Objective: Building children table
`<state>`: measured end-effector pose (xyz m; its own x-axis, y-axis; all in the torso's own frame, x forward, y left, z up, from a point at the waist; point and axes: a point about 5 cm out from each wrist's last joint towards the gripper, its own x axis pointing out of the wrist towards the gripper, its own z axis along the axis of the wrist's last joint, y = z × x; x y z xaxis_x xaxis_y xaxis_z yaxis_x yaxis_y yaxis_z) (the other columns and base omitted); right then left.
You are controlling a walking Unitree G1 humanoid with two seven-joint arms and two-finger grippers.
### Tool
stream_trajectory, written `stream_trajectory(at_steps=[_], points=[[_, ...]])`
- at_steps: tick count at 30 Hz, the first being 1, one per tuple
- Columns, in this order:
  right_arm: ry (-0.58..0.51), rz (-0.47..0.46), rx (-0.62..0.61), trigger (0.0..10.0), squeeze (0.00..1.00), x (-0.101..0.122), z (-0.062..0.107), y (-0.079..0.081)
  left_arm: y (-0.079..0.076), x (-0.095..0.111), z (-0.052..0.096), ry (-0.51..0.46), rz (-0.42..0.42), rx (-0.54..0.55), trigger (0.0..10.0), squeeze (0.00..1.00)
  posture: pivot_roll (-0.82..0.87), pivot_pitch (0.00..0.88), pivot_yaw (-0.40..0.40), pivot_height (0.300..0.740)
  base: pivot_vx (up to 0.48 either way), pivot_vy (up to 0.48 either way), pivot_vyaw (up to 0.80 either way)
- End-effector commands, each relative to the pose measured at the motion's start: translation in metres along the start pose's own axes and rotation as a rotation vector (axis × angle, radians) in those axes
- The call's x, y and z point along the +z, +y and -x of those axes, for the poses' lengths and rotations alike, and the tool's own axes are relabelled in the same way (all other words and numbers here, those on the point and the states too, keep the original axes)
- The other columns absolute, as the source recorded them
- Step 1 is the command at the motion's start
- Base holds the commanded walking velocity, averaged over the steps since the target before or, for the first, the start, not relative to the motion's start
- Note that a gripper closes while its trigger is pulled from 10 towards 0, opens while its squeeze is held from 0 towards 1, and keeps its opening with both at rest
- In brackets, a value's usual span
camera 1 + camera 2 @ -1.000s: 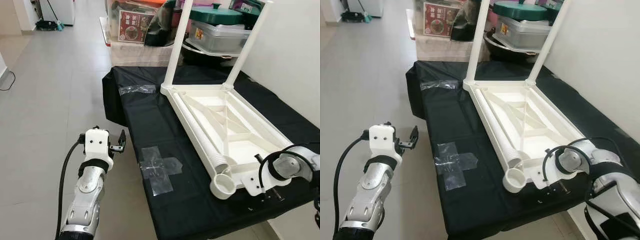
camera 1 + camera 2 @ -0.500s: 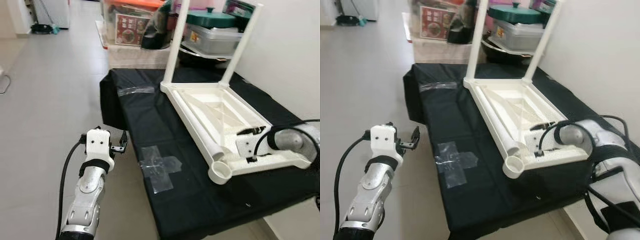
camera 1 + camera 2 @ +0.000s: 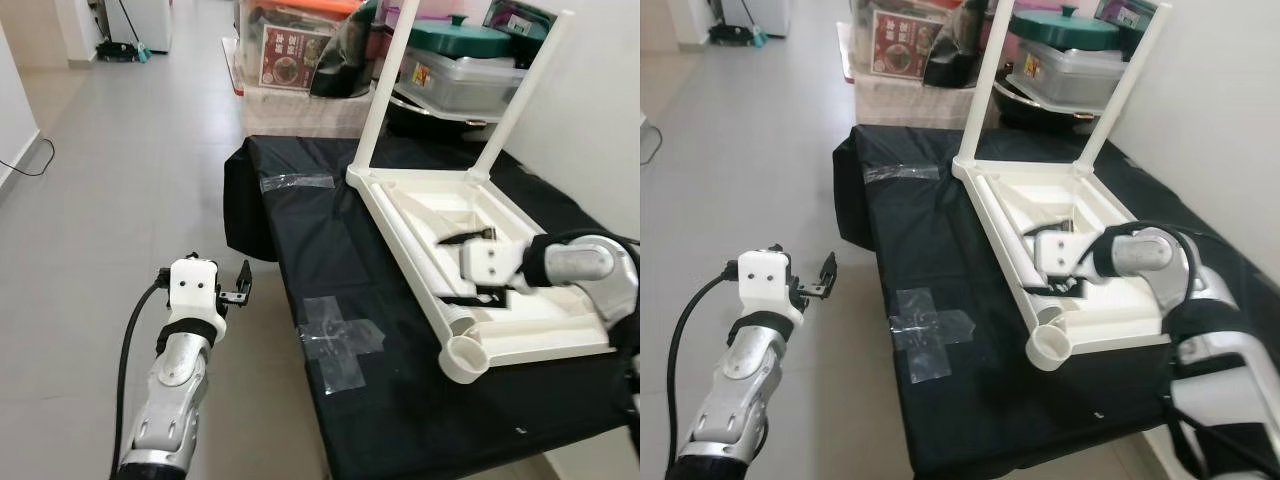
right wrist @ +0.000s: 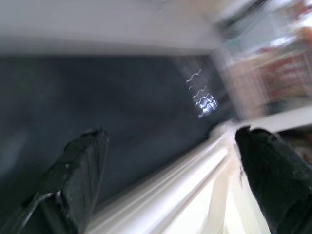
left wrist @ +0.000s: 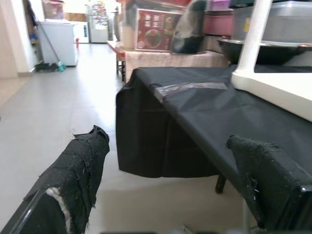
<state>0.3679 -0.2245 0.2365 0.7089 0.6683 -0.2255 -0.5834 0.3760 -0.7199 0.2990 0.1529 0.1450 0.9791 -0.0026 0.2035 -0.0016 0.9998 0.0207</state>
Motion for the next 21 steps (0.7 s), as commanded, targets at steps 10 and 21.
stream_trajectory(at_steps=[10, 21], points=[[-0.238, -0.701, -0.494, 10.0, 0.00, 0.021, -0.065, 0.065, 0.001, 0.011, 0.007, -0.042, -0.004, -0.005, 10.0, 0.00, -0.01, 0.000, -0.113, 0.740, 0.000, -0.314, 0.00], [-0.169, -0.757, -0.684, 10.0, 0.00, 0.021, -0.054, 0.085, -0.005, 0.016, 0.006, -0.057, -0.002, -0.026, 10.0, 0.00, -0.02, 0.000, -0.093, 0.740, 0.000, -0.469, 0.00]])
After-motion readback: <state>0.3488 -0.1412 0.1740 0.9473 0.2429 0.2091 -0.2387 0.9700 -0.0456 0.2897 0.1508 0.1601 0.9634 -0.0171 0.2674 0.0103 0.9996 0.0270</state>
